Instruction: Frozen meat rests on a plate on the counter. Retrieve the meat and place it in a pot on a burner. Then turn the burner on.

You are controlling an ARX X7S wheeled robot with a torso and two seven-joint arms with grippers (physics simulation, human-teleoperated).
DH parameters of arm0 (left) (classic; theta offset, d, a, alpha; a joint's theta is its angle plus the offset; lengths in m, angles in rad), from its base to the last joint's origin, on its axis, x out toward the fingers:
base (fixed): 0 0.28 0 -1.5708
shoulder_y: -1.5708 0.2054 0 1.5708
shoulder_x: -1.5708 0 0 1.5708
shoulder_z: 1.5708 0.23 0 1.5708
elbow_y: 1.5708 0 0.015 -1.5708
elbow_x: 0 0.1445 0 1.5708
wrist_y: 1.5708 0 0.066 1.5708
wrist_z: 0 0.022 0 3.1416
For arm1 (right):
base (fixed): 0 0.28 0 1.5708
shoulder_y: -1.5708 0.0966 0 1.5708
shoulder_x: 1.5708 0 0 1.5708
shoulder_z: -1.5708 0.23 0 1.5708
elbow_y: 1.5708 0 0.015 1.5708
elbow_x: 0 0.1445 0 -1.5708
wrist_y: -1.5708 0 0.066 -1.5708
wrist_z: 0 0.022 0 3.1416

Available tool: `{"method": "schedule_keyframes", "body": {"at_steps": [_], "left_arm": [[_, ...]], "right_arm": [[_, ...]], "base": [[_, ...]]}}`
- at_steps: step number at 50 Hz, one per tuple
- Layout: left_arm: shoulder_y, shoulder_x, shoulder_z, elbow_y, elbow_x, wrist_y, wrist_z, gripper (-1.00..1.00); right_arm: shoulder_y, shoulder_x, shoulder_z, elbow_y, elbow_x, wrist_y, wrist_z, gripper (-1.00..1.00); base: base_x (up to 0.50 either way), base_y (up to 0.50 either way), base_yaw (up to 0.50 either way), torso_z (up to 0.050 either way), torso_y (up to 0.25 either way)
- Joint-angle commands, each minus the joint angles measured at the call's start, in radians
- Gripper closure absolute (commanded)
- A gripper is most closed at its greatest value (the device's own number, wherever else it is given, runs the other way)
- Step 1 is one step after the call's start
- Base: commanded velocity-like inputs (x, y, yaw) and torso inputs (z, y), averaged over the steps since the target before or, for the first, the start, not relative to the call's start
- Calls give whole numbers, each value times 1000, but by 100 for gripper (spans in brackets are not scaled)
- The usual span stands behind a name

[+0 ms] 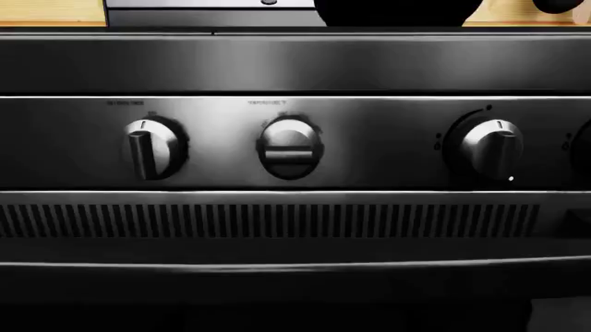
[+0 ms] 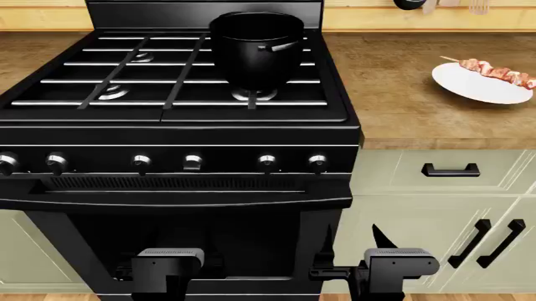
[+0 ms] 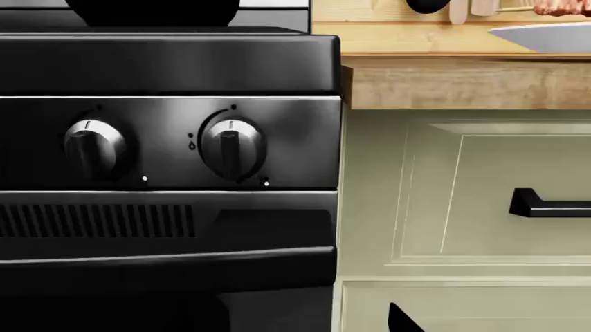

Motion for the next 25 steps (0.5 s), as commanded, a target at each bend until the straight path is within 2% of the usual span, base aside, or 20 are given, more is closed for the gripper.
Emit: {"method": "schedule_keyframes", "body": {"at_steps": [1,9,25], "left_arm": [[0,-17,19,-1,-13,0,-17,-100],[-5,-44,45,-14,-54,-28,-24,-100],[-5,-72,79,-21,-71,-11,-50,-100]], "right_arm": [[-1,16,-19,-2,14,1,22,-100],[5,37,-42,-2,44,9,65,-100],[6,62,-71,-12,68,6,114,-100]], "base": [[0,0,0,0,0],[0,0,0,0,0],[0,-500,0,0,0]]}}
